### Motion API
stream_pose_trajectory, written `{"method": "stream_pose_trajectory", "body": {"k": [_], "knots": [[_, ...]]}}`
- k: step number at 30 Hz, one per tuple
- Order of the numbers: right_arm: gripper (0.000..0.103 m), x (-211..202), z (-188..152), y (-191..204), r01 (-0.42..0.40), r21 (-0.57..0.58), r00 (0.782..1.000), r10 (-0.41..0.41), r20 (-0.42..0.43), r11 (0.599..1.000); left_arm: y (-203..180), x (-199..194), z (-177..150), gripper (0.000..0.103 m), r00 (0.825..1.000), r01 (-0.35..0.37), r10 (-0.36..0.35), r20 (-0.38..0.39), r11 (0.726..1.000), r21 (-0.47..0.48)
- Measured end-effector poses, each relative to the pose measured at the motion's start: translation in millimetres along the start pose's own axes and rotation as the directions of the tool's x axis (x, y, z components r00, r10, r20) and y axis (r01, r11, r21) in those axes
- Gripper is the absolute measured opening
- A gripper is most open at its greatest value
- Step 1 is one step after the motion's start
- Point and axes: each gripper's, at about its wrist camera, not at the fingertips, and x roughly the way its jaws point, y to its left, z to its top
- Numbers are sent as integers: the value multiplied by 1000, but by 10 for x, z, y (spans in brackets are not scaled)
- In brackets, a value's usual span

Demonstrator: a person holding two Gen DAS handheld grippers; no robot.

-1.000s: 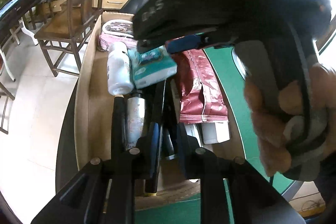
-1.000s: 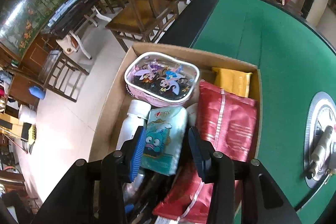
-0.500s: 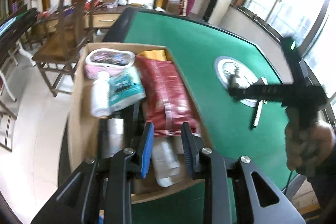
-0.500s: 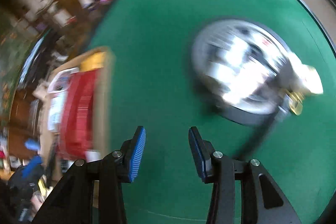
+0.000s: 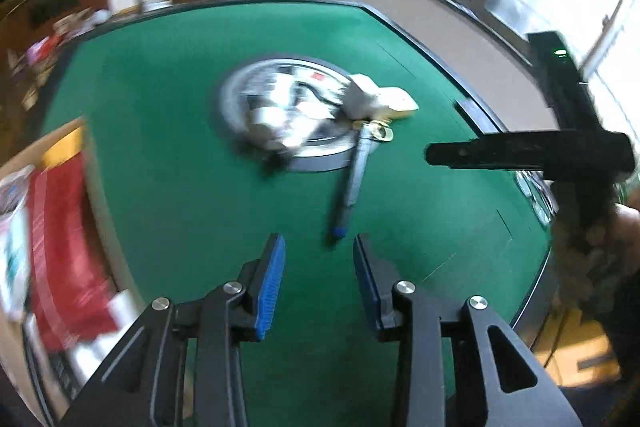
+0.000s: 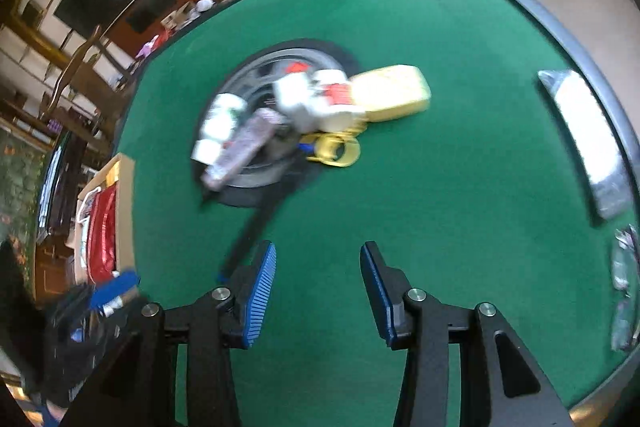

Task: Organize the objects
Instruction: 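Move both open tools back over the table toward the remaining items, then grasp the blue-capped black marker with the left tool while the right tool grasps the cream cartoon box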

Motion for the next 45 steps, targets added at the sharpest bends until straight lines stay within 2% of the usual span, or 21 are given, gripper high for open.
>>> {"method": "stream_pose_trajectory", "body": {"k": [4, 11, 13, 14, 15, 18, 22, 27, 30, 32, 35, 37, 39, 42, 44, 45], "knots": [[48, -126, -72, -430, 14, 16, 1000, -14, -3, 1000, -242, 423, 236, 34, 998, 8, -5, -63, 998, 59], [48, -255, -6, -854, 47, -38, 999, -47, 9, 998, -510, 1079, 471, 34, 984, -89, 111, -142, 984, 153], [48, -261, 96, -884, 41, -68, 999, -40, 15, 997, -515, 1188, 499, 29, 979, -114, 135, -151, 983, 143], [48, -255, 149, -882, 36, -83, 999, -35, 17, 996, -517, 1230, 502, 17, 977, -134, 155, -147, 981, 142], [48, -248, 215, -874, 32, -103, 999, -30, 20, 994, -530, 1265, 504, 14, 974, -158, 178, -143, 977, 142], [48, -145, 514, -749, 22, -201, 999, -16, 31, 979, -508, 1316, 469, 14, 969, -202, 211, -125, 976, 84], [48, 124, 957, -610, -14, -261, 999, 23, 31, 965, -479, 1255, 340, 14, 964, -242, 239, -121, 970, -15], [48, 570, 1415, -494, -116, -253, 993, 115, -21, 960, -498, 1118, 47, 14, 954, -287, 276, -121, 954, -91], [48, 830, 1606, -404, -120, -272, 993, 116, -31, 955, -485, 1031, -88, 14, 948, -308, 293, -124, 943, -128], [48, 1001, 1681, -358, -159, -272, 987, 145, -73, 949, -448, 967, -174, 14, 943, -324, 307, -128, 934, -150], [48, 1105, 1679, -364, -211, -261, 975, 186, -119, 942, -408, 916, -249, 14, 939, -339, 320, -127, 923, -184], [49, 1082, 1603, -411, -265, -247, 960, 231, -156, 932, -352, 880, -289, 14, 938, -343, 322, -127, 917, -205], [55, 1042, 1471, -441, -307, -247, 945, 262, -197, 919, -315, 857, -313, 14, 940, -339, 319, -125, 916, -216], [61, 959, 1131, -429, -337, -281, 926, 262, -270, 899, -321, 863, -314, 14, 940, -337, 316, -130, 919, -204], [61, 854, 863, -339, -323, -353, 932, 230, -282, 878, -344, 863, -316, 14, 939, -337, 316, -132, 922, -189], [61, 800, 731, -275, -269, -402, 952, 176, -252, 875, -360, 837, -332, 14, 940, -335, 315, -131, 924, -181]]}}
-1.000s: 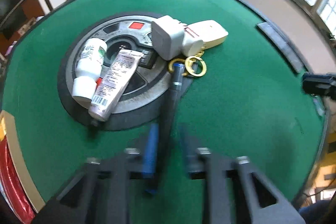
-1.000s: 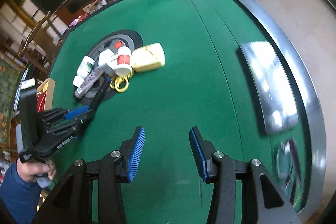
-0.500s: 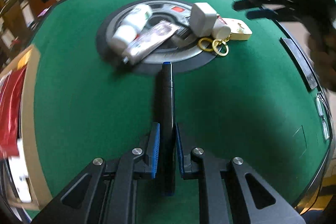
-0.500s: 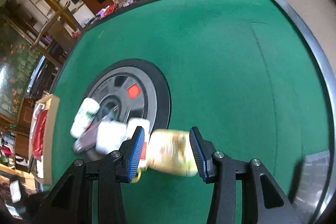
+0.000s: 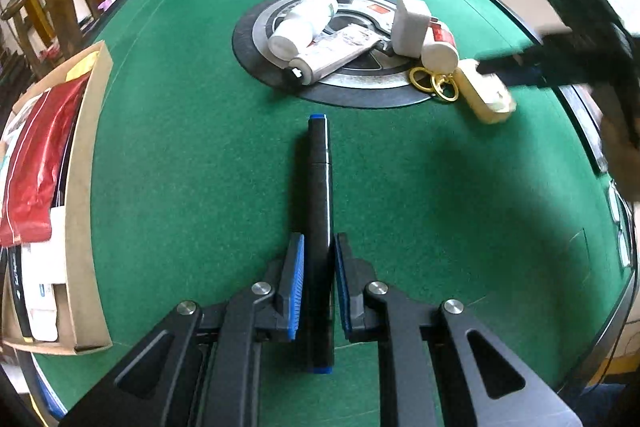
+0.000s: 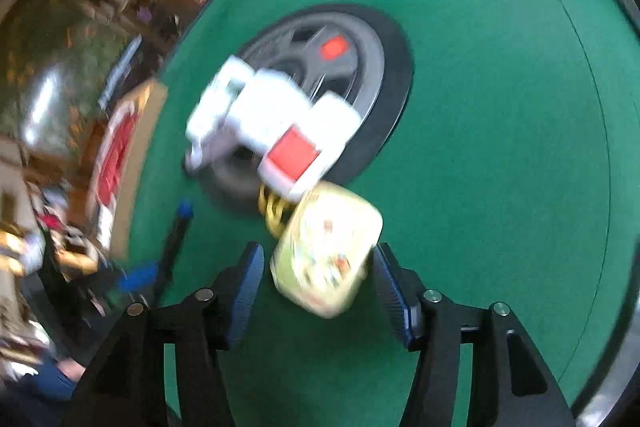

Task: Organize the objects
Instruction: 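Grasp the blue-capped black marker with the left tool while the right tool grasps the cream cartoon box, then carry the marker with the left tool while the right tool carries the cartoon box to the tray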

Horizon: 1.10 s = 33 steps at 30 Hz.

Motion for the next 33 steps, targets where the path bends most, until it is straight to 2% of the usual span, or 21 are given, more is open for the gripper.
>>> {"method": "stream_pose_trajectory", "body": {"k": [2, 4, 7, 8, 11, 12, 13, 15, 18, 20, 22, 23, 27, 33], "knots": [[61, 6, -87, 156, 102, -40, 995, -101, 24, 994, -20, -37, -8, 14, 1000, 2, -2, 3, 1000, 12], [61, -1, -96, 309, 194, -63, 980, -190, 65, 979, -20, -12, 17, 14, 1000, 2, -2, 6, 1000, 24], [65, 56, -20, 423, 279, -15, 957, -276, 89, 960, -30, 19, 85, 14, 1000, -3, 3, 8, 1000, 27], [65, 72, 15, 442, 278, 18, 955, -279, 100, 960, -41, 22, 104, 14, 1000, -9, 8, 9, 999, 34], [68, 188, 109, 457, 329, 88, 939, -336, 77, 940, -68, 56, 153, 14, 999, -29, 29, 15, 998, 49], [63, 217, 117, 425, 350, 106, 932, -357, 63, 931, -85, 64, 167, 14, 999, -36, 35, 18, 998, 58], [51, 265, 108, 403, 378, 121, 923, -384, 35, 918, -89, 62, 170, 14, 999, -39, 38, 18, 997, 59], [51, 245, 45, 415, 425, 117, 901, -432, 36, 897, -95, 60, 173, 14, 999, -38, 38, 16, 997, 60], [51, 109, -149, 354, 373, 180, 922, -386, 41, 910, -76, 47, 151, 14, 999, -23, 21, 31, 997, 72], [51, 0, -324, 369, 356, 213, 926, -375, 51, 910, -32, 51, 163, 14, 1000, -1, -1, 32, 998, 69], [51, -119, -560, 448, 280, 258, 947, -310, 80, 924, 28, 26, 145, 14, 998, 59, -60, 23, 997, 52], [51, -164, -655, 499, 265, 270, 950, -298, 92, 926, 53, 0, 116, 14, 995, 96, -98, 25, 994, 50], [51, -245, -996, 709, 222, 328, 957, -270, 107, 918, 118, -79, 5, 14, 986, 164, -165, 11, 985, 47], [51, -252, -1208, 921, 171, 402, 962, -240, 128, 900, 143, -272, -76, 14, 969, 246, -247, 2, 965, 91]]}}
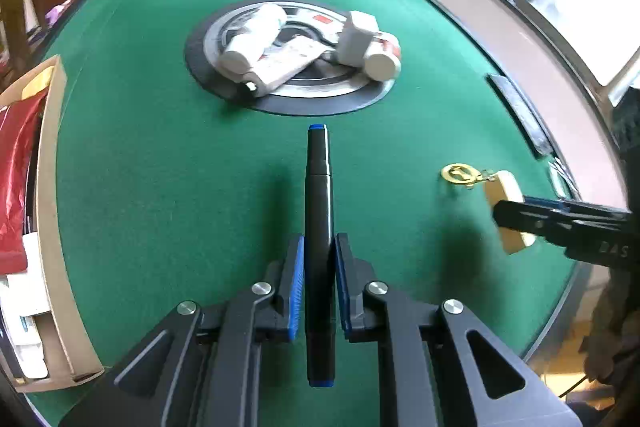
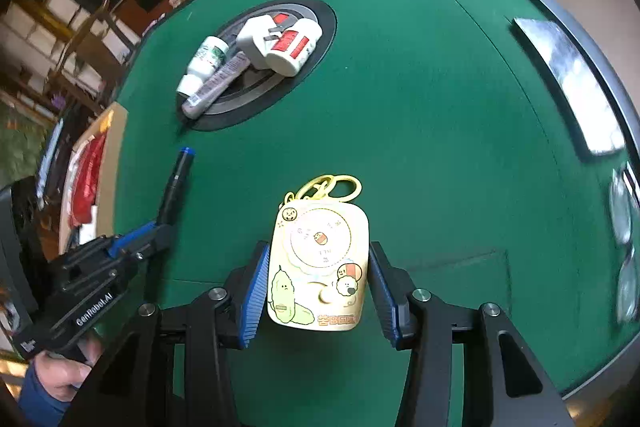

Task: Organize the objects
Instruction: 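Carry the marker with the left tool while the right tool carries the cartoon box to the tray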

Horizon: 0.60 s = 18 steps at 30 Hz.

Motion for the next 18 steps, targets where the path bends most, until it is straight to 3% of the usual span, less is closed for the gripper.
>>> {"method": "stream_pose_trajectory", "body": {"k": [10, 18], "knots": [[51, -183, -171, 257, -71, 75, 996, 67, 51, 995, 82, -360, -18, 14, 998, 42, -45, 38, 995, 96], [51, -156, -161, 667, -74, 26, 994, 72, 77, 997, 319, -584, -111, 14, 996, 57, -63, 62, 994, 97]]}}
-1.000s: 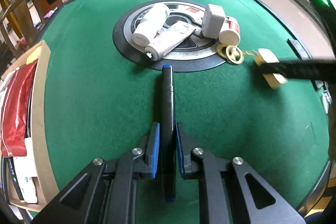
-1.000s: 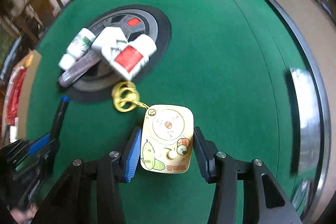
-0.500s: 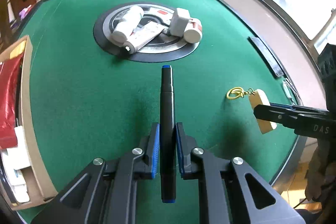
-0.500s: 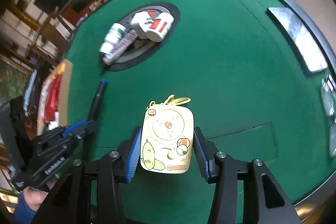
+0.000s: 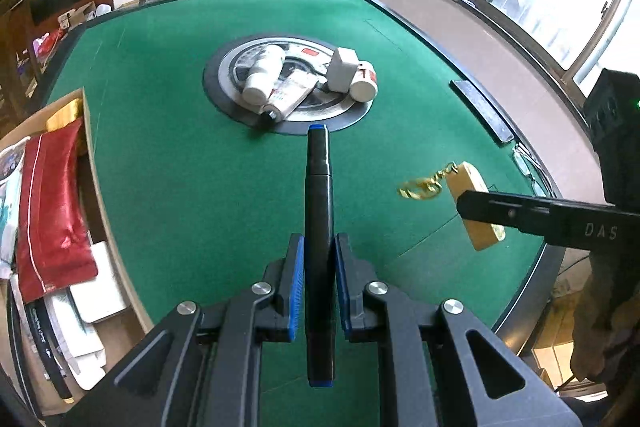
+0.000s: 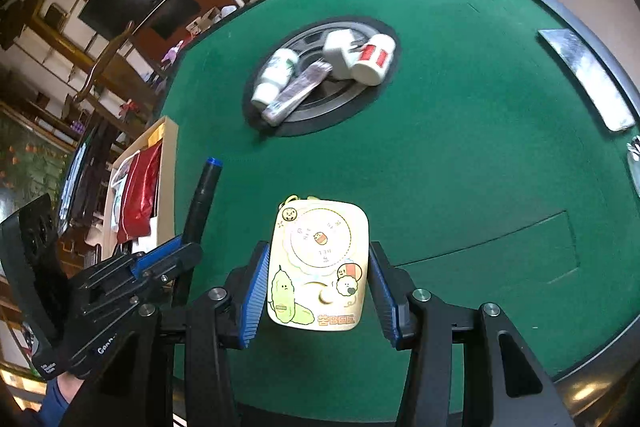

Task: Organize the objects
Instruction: 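Carry the marker with the left tool while the right tool carries the cartoon box to the tray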

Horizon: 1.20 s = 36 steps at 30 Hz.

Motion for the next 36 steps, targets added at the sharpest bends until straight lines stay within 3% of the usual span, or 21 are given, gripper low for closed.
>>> {"method": "stream_pose_trajectory", "body": {"k": [4, 10, 17, 23, 30, 36], "knots": [[51, 83, 26, 224, 12, -19, 999, -12, -36, 1000, 137, -90, -27, 14, 1000, 5, -5, 16, 1000, -16], [51, 144, 96, 611, -4, -94, 1000, 3, -9, 996, 368, -317, -53, 14, 998, 0, 2, 63, 999, -42], [52, 317, 93, 715, -33, -68, 999, 31, -32, 997, 533, -444, -76, 14, 997, -44, 46, 67, 999, -23], [52, 256, 239, 916, -68, -104, 998, 67, -6, 992, 640, -675, -18, 14, 994, -66, 70, 87, 997, -40], [52, 425, 189, 991, -79, -143, 996, 74, -39, 987, 752, -753, -75, 14, 987, -86, 95, 126, 993, -80], [52, 318, 267, 1101, -72, -176, 997, 66, -38, 982, 801, -889, -14, 14, 984, -94, 109, 141, 990, -108]]}}
